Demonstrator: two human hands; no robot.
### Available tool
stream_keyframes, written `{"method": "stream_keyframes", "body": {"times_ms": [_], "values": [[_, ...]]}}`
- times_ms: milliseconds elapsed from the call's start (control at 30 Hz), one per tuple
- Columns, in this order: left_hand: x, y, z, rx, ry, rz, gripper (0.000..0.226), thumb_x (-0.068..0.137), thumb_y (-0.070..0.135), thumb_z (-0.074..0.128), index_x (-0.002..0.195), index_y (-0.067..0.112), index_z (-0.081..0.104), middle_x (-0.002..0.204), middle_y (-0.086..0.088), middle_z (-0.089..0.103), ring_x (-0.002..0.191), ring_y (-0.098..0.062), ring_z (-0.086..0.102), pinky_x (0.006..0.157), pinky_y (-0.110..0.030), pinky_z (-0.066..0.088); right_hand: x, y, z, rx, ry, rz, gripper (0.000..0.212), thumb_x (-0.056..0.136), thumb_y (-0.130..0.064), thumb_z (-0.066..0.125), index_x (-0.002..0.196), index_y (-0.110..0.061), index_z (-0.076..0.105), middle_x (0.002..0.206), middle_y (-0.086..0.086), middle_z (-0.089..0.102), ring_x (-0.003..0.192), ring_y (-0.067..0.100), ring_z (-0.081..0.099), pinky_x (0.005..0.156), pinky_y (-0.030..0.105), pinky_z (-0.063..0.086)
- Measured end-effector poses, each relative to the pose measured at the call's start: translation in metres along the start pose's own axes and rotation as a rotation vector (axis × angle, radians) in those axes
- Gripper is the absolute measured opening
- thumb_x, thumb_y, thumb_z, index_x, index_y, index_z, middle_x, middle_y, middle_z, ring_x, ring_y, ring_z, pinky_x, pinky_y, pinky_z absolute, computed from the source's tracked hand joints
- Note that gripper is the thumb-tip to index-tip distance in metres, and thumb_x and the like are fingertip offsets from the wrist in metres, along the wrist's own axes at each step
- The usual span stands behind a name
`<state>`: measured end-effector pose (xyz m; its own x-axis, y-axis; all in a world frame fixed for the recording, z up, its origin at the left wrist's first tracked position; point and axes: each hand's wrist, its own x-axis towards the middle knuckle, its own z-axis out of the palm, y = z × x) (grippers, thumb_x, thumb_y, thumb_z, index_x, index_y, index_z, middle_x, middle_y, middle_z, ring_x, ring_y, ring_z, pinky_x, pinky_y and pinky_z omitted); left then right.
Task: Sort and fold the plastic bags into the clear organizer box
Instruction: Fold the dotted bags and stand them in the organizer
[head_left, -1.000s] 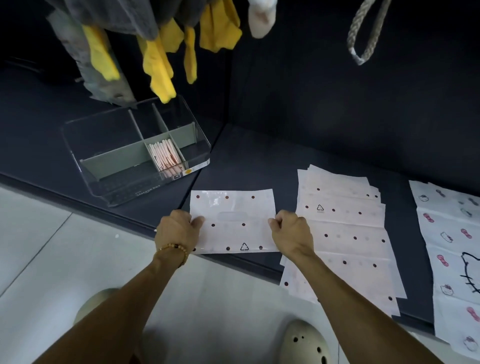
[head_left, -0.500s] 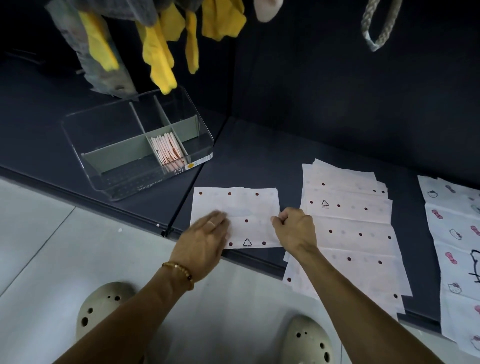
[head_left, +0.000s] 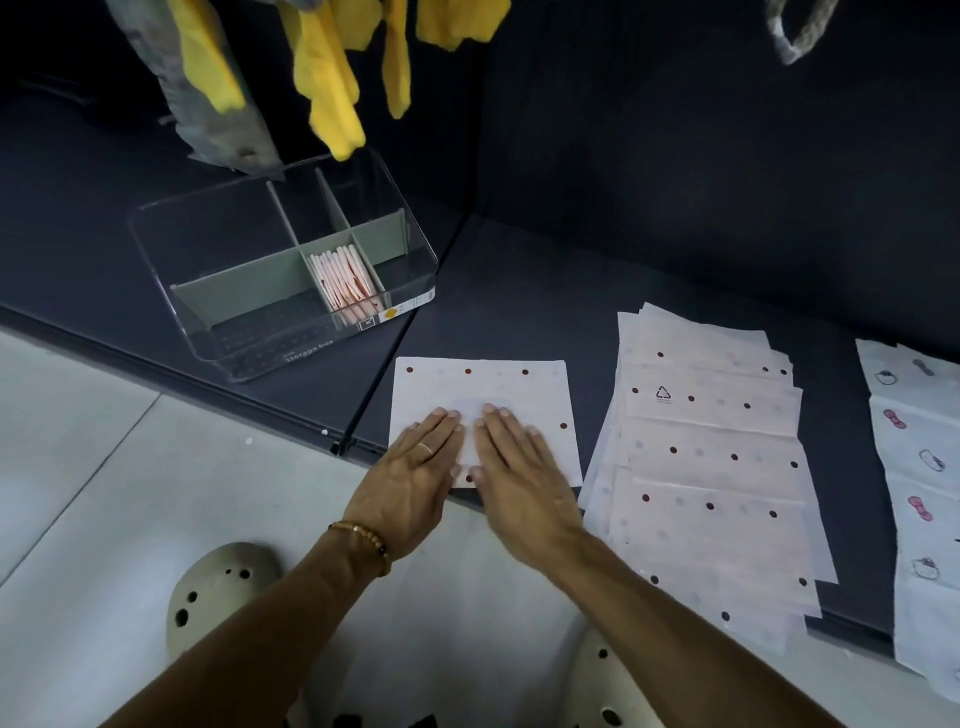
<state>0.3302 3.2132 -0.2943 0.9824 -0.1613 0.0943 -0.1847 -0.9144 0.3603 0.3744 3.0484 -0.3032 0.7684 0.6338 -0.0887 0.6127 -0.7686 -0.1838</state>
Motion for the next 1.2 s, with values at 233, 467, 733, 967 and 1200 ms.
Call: {"method": "stream_keyframes", "body": {"times_ms": [233,467,733,967,1200], "values": [[0.001,-0.014,-0.005,-0.084,-0.065,-0.014,0.049,0.099,0.026,0.04,0.146,0.013,0.032,0.153,-0.004,0.029,0.144,-0.017,0.021,0.118,-0.033,0.018,-0.035,0.066,-0.026,-0.038,-0.059,-0.033,0.051,0.104,-0.026,0.029,0.153,-0.017,0.015,0.159,-0.004,-0.001,0.148,0.016,0.001,0.118,0.031,-0.002],[0.002,-0.013,-0.007,-0.095,-0.076,-0.039,0.037,0.098,0.025,0.043,0.133,0.015,0.051,0.15,-0.003,0.036,0.142,-0.018,0.025,0.117,-0.032,0.023,-0.038,0.06,-0.041,-0.067,0.128,-0.113,0.046,0.08,-0.023,0.074,0.123,-0.009,0.062,0.127,0.007,0.062,0.117,0.026,0.059,0.096,0.037,0.049],[0.004,-0.012,-0.011,-0.052,-0.161,-0.085,0.052,0.092,0.05,0.047,0.138,0.025,0.045,0.154,0.005,0.029,0.143,-0.011,0.02,0.113,-0.034,0.031,-0.022,0.053,-0.047,0.024,0.083,0.018,0.036,0.096,-0.032,0.048,0.129,-0.015,0.05,0.12,0.004,0.062,0.11,0.024,0.054,0.077,0.037,0.052],[0.005,-0.011,-0.017,-0.02,-0.202,-0.079,0.052,0.094,0.049,0.045,0.141,0.027,0.041,0.155,0.007,0.025,0.144,-0.011,0.018,0.111,-0.033,0.034,-0.02,0.057,-0.058,-0.141,0.051,-0.112,0.009,0.091,-0.01,0.057,0.095,-0.011,0.065,0.107,0.004,0.067,0.096,0.024,0.059,0.069,0.032,0.052],[0.014,-0.012,-0.034,-0.101,-0.195,-0.156,0.037,0.099,0.035,0.04,0.132,0.025,0.054,0.143,0.002,0.047,0.129,-0.02,0.047,0.108,-0.034,0.037,-0.013,0.06,-0.07,0.341,0.009,0.196,0.012,0.09,-0.036,0.06,0.094,-0.026,0.055,0.09,-0.006,0.061,0.08,0.015,0.055,0.076,0.029,0.047]]}}
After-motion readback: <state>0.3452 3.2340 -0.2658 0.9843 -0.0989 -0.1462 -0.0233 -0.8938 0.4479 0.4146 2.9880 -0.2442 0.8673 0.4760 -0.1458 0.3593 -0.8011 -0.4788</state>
